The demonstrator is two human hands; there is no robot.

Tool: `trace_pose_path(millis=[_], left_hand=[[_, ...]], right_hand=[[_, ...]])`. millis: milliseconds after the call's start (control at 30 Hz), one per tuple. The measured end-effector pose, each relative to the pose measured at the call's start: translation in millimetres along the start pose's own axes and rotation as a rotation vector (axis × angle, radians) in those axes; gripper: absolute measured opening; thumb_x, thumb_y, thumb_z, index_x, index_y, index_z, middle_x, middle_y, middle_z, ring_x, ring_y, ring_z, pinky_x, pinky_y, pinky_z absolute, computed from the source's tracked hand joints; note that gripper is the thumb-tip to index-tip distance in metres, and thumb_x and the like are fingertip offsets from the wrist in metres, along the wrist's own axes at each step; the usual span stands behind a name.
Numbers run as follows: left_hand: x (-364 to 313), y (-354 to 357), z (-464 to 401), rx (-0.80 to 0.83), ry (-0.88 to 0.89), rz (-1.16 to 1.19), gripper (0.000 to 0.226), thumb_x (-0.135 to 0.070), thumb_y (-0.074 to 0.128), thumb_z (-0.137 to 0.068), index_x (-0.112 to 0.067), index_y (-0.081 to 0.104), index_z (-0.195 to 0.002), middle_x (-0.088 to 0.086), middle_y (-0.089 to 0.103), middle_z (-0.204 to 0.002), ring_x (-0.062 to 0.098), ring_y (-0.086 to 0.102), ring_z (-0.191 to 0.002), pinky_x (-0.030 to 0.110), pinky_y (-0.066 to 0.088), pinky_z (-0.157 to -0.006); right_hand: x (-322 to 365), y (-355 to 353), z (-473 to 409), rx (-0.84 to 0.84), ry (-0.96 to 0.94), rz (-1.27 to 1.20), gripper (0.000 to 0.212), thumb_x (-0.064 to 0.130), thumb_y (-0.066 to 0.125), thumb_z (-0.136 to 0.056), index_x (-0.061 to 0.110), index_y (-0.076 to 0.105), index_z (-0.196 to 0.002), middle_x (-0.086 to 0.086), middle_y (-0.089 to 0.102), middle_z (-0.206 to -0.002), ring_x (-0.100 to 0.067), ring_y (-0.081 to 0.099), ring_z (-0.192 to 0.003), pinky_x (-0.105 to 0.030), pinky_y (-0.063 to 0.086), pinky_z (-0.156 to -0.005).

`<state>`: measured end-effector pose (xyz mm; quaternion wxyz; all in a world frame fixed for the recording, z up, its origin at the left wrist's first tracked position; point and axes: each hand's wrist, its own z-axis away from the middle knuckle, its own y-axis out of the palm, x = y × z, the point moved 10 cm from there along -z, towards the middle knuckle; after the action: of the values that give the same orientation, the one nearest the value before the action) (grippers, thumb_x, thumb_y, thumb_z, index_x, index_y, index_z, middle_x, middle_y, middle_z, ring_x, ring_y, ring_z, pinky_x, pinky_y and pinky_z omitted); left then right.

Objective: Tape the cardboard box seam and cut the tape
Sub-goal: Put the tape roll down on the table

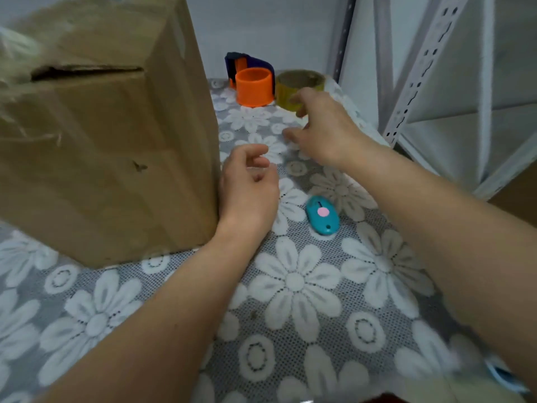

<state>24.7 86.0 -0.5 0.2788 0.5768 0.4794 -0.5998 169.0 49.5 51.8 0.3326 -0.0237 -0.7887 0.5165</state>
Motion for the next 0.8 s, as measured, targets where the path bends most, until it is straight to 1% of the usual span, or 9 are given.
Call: trace_pose_path(millis=[133, 267, 333, 433, 500, 567, 633, 700, 800], left_hand=[[-2, 0, 1, -0.015, 0.05, -0.061, 0.022, -0.007, 0.054, -0.089, -0.021, 0.061, -0.104, -0.002, 0.059, -0.1, 0.005, 0.053, -0.071, 0.01, 0.043, -0.058], [-1, 1, 3, -0.004, 0.052, -0.057, 0.022, -0.006, 0.052, -0.087, -0.021, 0.061, -0.101, -0.002, 0.059, -0.094, 0.008, 0.05, -0.068, 0.023, 0.044, -0.066], [-3, 1, 5, 0.002, 0.043, -0.058, 0.021, -0.009, 0.052, -0.088, -0.02, 0.061, -0.104, -0.005, 0.055, -0.083, 0.006, 0.049, -0.063, 0.021, 0.043, -0.062], [-5, -2, 9, 0.012, 0.032, -0.033, 0.019, -0.01, 0.053, -0.09, -0.018, 0.063, -0.104, -0.01, 0.051, -0.074, 0.003, 0.049, -0.061, 0.01, 0.04, -0.053], [-4, -3, 11, 0.029, 0.012, 0.005, 0.017, -0.009, 0.055, -0.09, -0.018, 0.065, -0.1, -0.01, 0.055, -0.075, 0.003, 0.052, -0.064, 0.007, 0.042, -0.055], [-1, -2, 11, 0.059, -0.023, 0.082, 0.018, -0.007, 0.058, -0.088, -0.023, 0.067, -0.091, -0.007, 0.058, -0.074, 0.01, 0.056, -0.069, 0.019, 0.047, -0.062], [3, -1, 10, 0.075, -0.051, 0.13, 0.022, -0.007, 0.061, -0.086, -0.029, 0.065, -0.082, -0.004, 0.06, -0.073, 0.016, 0.056, -0.069, 0.027, 0.045, -0.06], [5, -2, 10, 0.085, -0.062, 0.145, 0.022, -0.008, 0.062, -0.085, -0.029, 0.065, -0.08, 0.001, 0.06, -0.072, 0.016, 0.053, -0.064, 0.025, 0.04, -0.054], [5, -3, 11, 0.078, -0.073, 0.211, 0.023, -0.004, 0.061, -0.085, -0.027, 0.065, -0.08, 0.007, 0.057, -0.069, 0.016, 0.047, -0.057, 0.023, 0.036, -0.05]], right_hand=[[10, 12, 67, 0.174, 0.035, 0.118, 0.051, 0.041, 0.062, -0.086, 0.02, 0.049, -0.13, -0.007, 0.047, -0.128, -0.025, 0.052, -0.113, -0.038, 0.045, -0.089], [6, 12, 110, 0.211, 0.092, 0.357, 0.062, 0.055, 0.057, -0.083, 0.015, 0.042, -0.128, -0.009, 0.041, -0.125, -0.028, 0.044, -0.114, -0.038, 0.042, -0.081], [4, 9, 118, 0.21, 0.11, 0.372, 0.056, 0.05, 0.058, -0.086, 0.012, 0.043, -0.124, -0.011, 0.044, -0.121, -0.029, 0.048, -0.109, -0.037, 0.042, -0.077], [7, 4, 121, 0.24, 0.086, 0.293, 0.039, 0.031, 0.06, -0.088, 0.011, 0.045, -0.118, -0.011, 0.051, -0.115, -0.027, 0.056, -0.099, -0.034, 0.045, -0.072], [2, 2, 118, 0.278, 0.109, 0.216, 0.035, 0.026, 0.062, -0.085, 0.012, 0.047, -0.113, -0.008, 0.056, -0.108, -0.024, 0.057, -0.094, -0.034, 0.048, -0.074], [-10, -3, 113, 0.287, 0.212, 0.015, 0.028, 0.028, 0.064, -0.085, 0.014, 0.05, -0.105, -0.004, 0.06, -0.098, -0.022, 0.06, -0.087, -0.035, 0.051, -0.072], [-27, -9, 102, 0.21, 0.35, -0.309, 0.023, 0.028, 0.061, -0.089, 0.01, 0.052, -0.099, -0.007, 0.067, -0.082, -0.022, 0.067, -0.068, -0.03, 0.053, -0.054], [-50, -17, 84, 0.074, 0.463, -0.517, 0.02, 0.019, 0.056, -0.094, 0.001, 0.053, -0.102, -0.014, 0.068, -0.073, -0.023, 0.064, -0.05, -0.026, 0.048, -0.038], [-76, -16, 51, -0.101, 0.604, -0.777, 0.004, 0.006, 0.046, -0.096, 0.004, 0.049, -0.098, -0.026, 0.063, -0.098, -0.025, 0.066, -0.052, -0.028, 0.053, -0.044]])
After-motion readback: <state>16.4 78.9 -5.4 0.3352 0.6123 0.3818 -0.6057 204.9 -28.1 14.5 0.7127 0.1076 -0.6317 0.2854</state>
